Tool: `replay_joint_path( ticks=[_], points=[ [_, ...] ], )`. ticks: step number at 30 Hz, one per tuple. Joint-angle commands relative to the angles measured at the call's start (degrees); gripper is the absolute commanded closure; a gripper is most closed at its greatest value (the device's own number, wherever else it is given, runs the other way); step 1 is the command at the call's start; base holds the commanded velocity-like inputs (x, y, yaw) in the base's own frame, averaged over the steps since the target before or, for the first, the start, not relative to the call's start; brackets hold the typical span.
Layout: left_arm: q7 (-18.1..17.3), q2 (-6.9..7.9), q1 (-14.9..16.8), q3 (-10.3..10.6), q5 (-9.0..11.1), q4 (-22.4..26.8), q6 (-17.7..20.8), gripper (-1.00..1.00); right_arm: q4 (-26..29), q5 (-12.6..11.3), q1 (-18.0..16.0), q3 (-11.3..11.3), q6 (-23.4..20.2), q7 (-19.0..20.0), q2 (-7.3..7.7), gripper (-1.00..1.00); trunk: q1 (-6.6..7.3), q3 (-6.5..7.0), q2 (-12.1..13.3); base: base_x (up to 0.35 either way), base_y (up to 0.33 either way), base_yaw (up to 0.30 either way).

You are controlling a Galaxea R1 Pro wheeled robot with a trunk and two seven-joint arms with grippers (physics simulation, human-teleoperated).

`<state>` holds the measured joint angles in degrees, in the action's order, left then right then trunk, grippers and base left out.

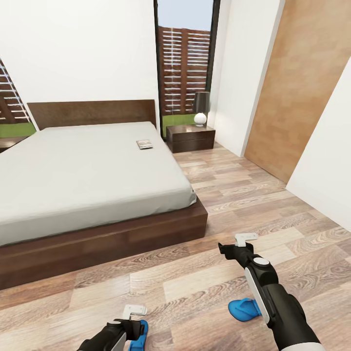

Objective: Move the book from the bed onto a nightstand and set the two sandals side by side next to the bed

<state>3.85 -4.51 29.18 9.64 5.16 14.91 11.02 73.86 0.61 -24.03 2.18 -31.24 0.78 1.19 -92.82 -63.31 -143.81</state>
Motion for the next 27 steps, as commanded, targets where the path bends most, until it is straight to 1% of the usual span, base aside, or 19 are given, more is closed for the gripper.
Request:
replay_joint_path(
  ticks=[1, 20, 27],
  points=[
    [0.4, 0.03, 0.0, 0.5, 0.6, 0.1, 0.3, -1.0, 0.1, 0.1, 0.0, 0.1, -0.3, 0.1, 0.04, -1.0, 0.01, -0.05, 0.0, 0.0, -0.003, 0.0],
    [0.4, 0.03, 0.0, 0.5, 0.6, 0.1, 0.3, -1.0, 0.1, 0.1, -0.1, 0.0, -0.3, 0.0, 0.04, -1.0, 0.01, -0.05, 0.0, 0.0, -0.012, 0.0],
    [0.4, 0.03, 0.0, 0.4, 0.6, 0.1, 0.2, -1.0, 0.9, 0.0, 0.0, 0.1, -0.2, 0.1, 0.03, -1.0, 0.01, -0.05, 0.0, 0.0, -0.002, 0.0]
  ],
)
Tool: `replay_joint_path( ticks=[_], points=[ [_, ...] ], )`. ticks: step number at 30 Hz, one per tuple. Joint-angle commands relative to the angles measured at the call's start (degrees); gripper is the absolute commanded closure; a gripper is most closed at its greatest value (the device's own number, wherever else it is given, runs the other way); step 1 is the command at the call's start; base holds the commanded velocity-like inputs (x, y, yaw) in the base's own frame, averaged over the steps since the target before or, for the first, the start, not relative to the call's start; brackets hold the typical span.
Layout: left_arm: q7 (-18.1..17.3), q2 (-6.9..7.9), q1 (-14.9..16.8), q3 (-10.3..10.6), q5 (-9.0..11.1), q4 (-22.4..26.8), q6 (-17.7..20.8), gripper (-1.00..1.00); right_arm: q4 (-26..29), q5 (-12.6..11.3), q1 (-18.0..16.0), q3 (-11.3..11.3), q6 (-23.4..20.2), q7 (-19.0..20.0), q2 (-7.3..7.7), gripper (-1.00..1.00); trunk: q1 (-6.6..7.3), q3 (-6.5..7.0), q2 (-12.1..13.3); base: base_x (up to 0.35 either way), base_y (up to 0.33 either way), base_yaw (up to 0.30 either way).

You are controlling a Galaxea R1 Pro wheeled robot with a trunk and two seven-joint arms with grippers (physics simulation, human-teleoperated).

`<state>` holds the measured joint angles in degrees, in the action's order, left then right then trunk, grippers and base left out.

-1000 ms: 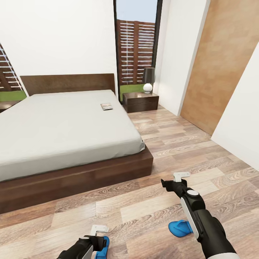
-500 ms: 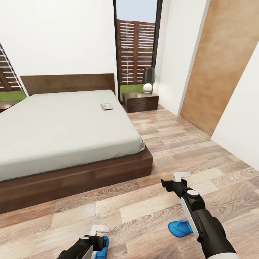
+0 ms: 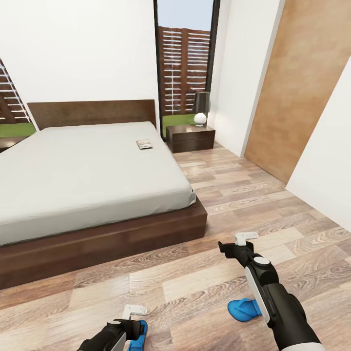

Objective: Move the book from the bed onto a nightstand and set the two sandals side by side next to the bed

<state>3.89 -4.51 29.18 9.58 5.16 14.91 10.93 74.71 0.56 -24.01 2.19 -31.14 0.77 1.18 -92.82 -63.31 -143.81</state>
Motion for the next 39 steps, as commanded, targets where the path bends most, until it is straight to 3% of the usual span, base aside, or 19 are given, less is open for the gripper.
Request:
replay_joint_path(
  ticks=[1, 24, 39],
  points=[
    [0.4, 0.03, 0.0, 0.5, 0.6, 0.1, 0.3, -1.0, 0.3, 0.1, 0.0, 0.1, -0.3, 0.1, 0.04, -1.0, 0.01, -0.05, 0.0, 0.0, 0.0, 0.0],
    [0.3, 0.11, 0.0, 0.3, 0.6, 0.0, -0.1, -1.0, 1.6, 0.1, 0.0, 0.0, -0.3, 0.1, 0.06, -1.0, 0.01, -0.05, 0.0, 0.0, 0.0, 0.0],
    [0.3, 0.11, 0.0, 0.3, 0.6, 0.0, -0.1, -1.0, 1.7, 0.1, 0.0, 0.0, -0.3, 0.1, 0.06, -1.0, -0.37, -3.37, -0.2, 0.0, 0.0, 0.0]
  ],
)
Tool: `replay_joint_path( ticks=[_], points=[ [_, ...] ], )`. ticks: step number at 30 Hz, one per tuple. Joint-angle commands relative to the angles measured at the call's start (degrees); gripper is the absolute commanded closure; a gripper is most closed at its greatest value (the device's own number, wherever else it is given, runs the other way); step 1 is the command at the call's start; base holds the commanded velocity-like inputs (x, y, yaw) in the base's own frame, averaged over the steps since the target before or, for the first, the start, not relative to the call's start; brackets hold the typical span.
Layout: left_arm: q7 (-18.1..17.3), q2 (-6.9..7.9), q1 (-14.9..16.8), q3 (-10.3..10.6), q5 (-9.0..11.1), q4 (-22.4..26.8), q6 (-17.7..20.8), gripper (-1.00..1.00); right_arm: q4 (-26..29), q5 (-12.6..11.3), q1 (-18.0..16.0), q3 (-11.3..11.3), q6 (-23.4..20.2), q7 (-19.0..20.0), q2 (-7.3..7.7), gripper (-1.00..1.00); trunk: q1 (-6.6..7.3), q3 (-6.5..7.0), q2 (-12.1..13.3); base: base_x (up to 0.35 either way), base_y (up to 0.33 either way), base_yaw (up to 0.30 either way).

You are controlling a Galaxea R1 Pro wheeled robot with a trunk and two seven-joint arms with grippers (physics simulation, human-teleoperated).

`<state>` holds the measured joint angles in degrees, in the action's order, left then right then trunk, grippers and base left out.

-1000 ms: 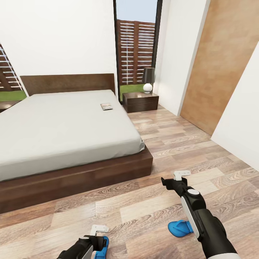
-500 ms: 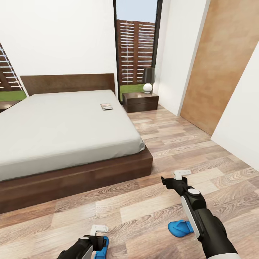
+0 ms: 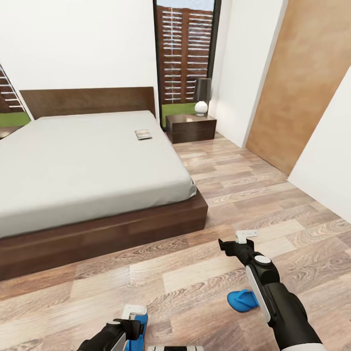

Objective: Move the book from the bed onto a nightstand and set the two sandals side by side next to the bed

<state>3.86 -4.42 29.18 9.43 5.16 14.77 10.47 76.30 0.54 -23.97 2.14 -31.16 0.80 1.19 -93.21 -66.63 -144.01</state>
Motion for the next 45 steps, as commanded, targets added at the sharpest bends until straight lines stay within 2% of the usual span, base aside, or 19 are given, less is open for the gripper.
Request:
replay_joint_path(
  ticks=[1, 8, 12, 28, 40, 45],
  points=[
    [0.4, 0.03, 0.0, 0.5, 0.5, 0.1, 0.3, -1.0, 0.1, 0.1, 0.0, 0.1, -0.3, 0.1, 0.04, -1.0, -0.01, -0.28, 0.0, 0.0, 0.0, 0.0],
    [0.4, 0.03, -0.1, 0.5, 0.5, 0.2, -0.3, -1.0, 0.1, 0.1, 0.0, 0.1, -0.3, 0.1, 0.01, -1.0, -0.01, -0.28, 0.0, 0.0, 0.0, 0.0],
    [0.4, -0.02, -0.1, 0.7, 0.4, 0.1, -1.8, -1.0, 0.1, 0.1, 0.0, 0.1, -0.3, 0.1, -0.03, -1.0, -0.01, -0.28, 0.0, 0.0, 0.0, 0.0],
    [0.4, 0.06, -0.1, 0.7, 0.4, -0.1, -2.9, -1.0, 0.1, 0.1, 0.0, 0.1, -0.3, 0.0, -0.04, -1.0, -0.42, -3.82, -0.2, 0.0, 0.0, 0.0],
    [0.4, 0.11, -0.1, 0.8, 0.1, -0.2, -6.3, -1.0, 0.1, 0.1, 0.0, 0.1, -0.3, 0.1, -0.05, -1.0, -0.42, -3.82, -0.2, 0.0, 0.0, 0.0],
    [0.4, 0.1, -0.1, 0.8, 0.1, -0.2, -6.8, -1.0, 0.1, 0.1, 0.0, 0.1, -0.3, 0.1, -0.05, -1.0, -0.55, -4.93, -0.3, 0.0, 0.0, 0.0]
  ],
)
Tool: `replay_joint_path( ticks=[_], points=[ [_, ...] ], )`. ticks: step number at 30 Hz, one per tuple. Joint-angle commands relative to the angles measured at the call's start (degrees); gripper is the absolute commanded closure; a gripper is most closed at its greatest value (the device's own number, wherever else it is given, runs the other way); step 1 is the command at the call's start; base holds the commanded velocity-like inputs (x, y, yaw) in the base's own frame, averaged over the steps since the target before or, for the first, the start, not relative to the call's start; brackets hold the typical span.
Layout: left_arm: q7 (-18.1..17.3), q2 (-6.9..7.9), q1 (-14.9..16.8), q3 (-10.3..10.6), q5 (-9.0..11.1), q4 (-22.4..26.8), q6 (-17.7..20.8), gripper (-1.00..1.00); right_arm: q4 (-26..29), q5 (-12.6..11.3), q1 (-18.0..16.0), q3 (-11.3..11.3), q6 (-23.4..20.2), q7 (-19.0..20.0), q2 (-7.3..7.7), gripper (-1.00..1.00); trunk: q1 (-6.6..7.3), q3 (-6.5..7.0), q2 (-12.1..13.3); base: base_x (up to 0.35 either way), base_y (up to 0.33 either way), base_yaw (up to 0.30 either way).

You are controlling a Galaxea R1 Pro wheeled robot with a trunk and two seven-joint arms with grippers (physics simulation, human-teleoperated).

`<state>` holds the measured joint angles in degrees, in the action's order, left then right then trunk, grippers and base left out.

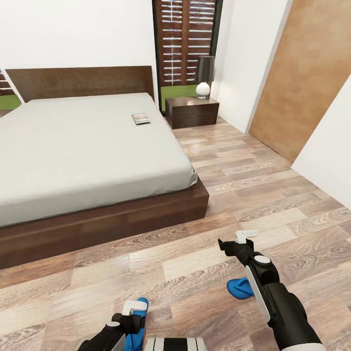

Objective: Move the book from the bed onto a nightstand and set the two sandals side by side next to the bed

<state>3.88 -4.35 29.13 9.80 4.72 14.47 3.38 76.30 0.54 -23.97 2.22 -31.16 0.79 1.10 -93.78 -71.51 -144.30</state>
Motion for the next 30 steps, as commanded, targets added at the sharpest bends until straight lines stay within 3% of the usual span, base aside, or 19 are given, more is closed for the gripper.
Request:
replay_joint_path(
  ticks=[1, 13, 30],
  points=[
    [0.4, 0.01, 0.0, 0.5, 0.5, 0.1, 0.3, -1.0, 0.1, 0.1, 0.0, 0.1, -0.3, 0.1, 0.04, -1.0, -0.01, -0.27, 0.0, 0.0, 0.0, 0.0],
    [0.4, -0.02, 0.0, 0.5, 0.5, 0.1, 0.0, -1.0, 0.1, 0.1, 0.0, 0.1, -0.3, 0.1, 0.04, -1.0, -0.32, -2.93, -0.2, 0.0, 0.0, 0.0],
    [0.4, -0.11, 0.0, 0.5, 0.5, 0.4, 0.0, -1.0, 0.0, 0.2, 0.0, 0.1, -0.3, 0.1, 0.04, -1.0, -0.32, -2.93, -0.2, 0.0, 0.0, 0.0]
  ],
)
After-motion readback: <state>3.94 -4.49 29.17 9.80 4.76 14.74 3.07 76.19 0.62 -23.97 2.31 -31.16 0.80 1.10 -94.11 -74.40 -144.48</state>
